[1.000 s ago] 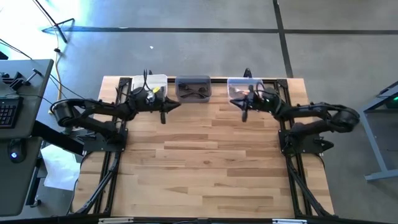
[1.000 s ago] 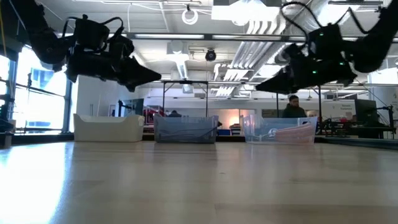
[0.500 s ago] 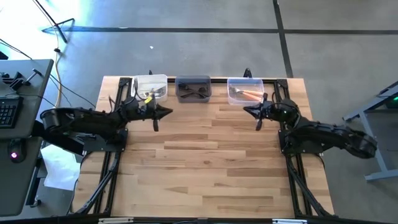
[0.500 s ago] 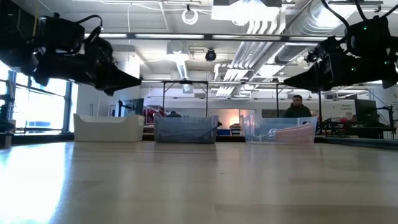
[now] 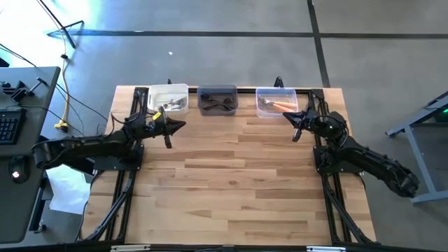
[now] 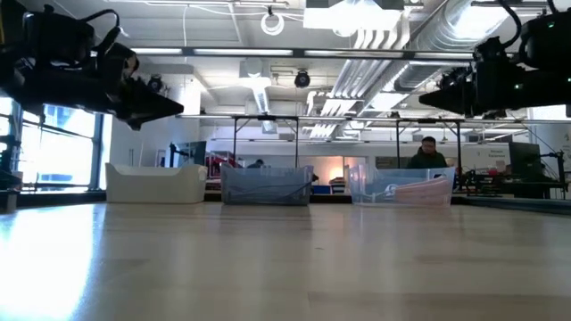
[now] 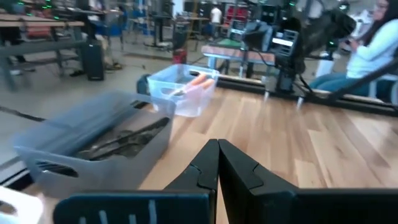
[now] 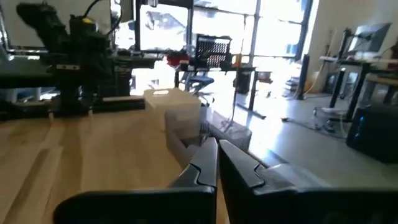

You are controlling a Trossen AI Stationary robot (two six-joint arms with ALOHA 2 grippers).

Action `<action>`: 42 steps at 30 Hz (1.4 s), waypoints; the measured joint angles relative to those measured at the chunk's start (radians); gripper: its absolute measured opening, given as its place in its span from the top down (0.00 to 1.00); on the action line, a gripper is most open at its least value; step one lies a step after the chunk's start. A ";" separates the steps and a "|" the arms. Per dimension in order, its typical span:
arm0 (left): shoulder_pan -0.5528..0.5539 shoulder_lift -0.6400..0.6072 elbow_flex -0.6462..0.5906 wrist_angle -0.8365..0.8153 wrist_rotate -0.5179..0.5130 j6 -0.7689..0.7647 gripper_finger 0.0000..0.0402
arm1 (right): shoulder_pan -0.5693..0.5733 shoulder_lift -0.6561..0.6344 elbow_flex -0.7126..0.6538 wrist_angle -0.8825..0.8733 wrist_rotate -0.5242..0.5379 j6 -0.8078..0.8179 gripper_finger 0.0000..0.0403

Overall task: Sort silverware by color (type)
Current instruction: Return to Home Position

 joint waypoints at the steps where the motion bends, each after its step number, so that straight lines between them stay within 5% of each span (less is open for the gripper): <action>1: 0.000 -0.027 0.000 -0.023 -0.014 -0.003 1.00 | 0.006 -0.020 0.000 -0.008 0.017 0.006 1.00; 7: 0.000 -0.211 0.000 -0.188 -0.116 0.004 1.00 | 0.080 -0.132 0.000 -0.023 0.177 -0.008 1.00; 21: 0.001 -0.744 0.003 -0.654 -0.248 0.011 1.00 | 0.114 -0.277 -0.001 -0.088 0.194 0.048 1.00; 30: 0.001 -0.740 0.001 -0.654 -0.287 0.013 1.00 | 0.152 -0.279 -0.001 -0.122 0.200 0.162 1.00; 42: 0.002 -0.740 0.001 -0.653 -0.286 0.002 1.00 | 0.417 -0.199 0.000 -0.244 0.415 0.145 1.00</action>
